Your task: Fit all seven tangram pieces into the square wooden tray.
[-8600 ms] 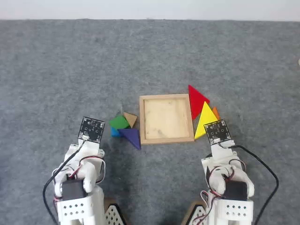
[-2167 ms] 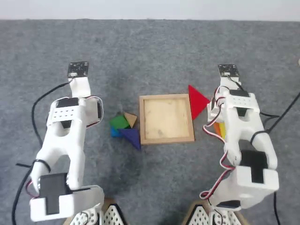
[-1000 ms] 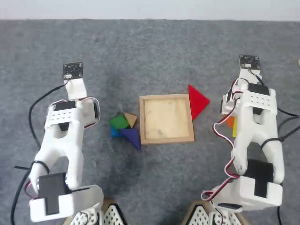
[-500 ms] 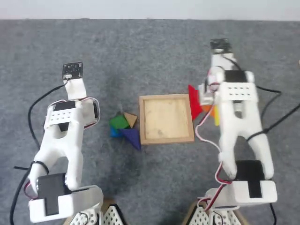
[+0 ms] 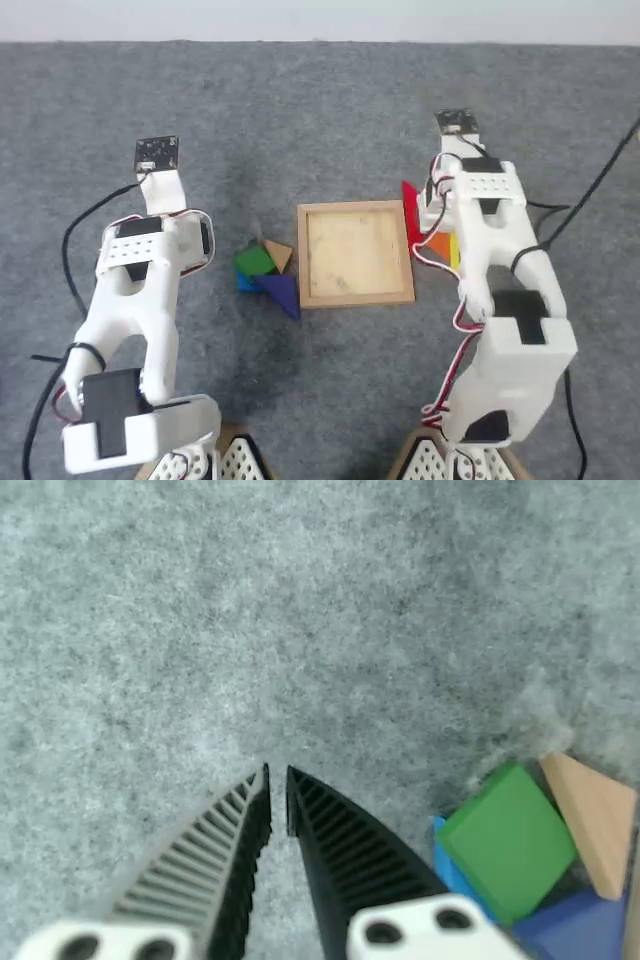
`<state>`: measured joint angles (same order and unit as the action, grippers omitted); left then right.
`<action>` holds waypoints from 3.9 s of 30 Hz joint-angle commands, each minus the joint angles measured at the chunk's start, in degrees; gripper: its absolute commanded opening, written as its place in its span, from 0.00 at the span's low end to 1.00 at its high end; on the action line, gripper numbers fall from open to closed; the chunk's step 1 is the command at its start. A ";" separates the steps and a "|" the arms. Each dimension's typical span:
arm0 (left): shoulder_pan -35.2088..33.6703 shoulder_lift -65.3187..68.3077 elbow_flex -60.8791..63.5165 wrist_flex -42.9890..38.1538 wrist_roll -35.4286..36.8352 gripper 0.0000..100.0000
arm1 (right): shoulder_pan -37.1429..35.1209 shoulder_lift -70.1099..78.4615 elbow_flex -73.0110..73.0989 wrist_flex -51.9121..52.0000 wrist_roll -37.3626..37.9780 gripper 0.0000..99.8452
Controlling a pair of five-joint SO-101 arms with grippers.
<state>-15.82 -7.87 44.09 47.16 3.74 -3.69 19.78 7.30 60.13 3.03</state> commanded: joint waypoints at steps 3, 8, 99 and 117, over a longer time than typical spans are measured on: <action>0.18 -0.26 -0.48 -1.23 0.00 0.03 | 3.30 0.92 -1.85 -0.92 1.76 0.10; 0.26 -0.26 -0.48 -1.23 0.00 0.03 | 5.32 -1.45 -2.11 -0.22 1.49 0.10; 2.81 -0.18 3.65 -7.65 -3.52 0.03 | -24.75 -10.95 -4.57 1.71 -49.32 0.09; 2.81 -0.18 3.65 -7.65 -3.52 0.03 | -23.87 -10.95 -4.40 16.92 -42.99 0.09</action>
<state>-12.75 -7.87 48.22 40.75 0.66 -28.31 9.67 5.98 73.14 -44.09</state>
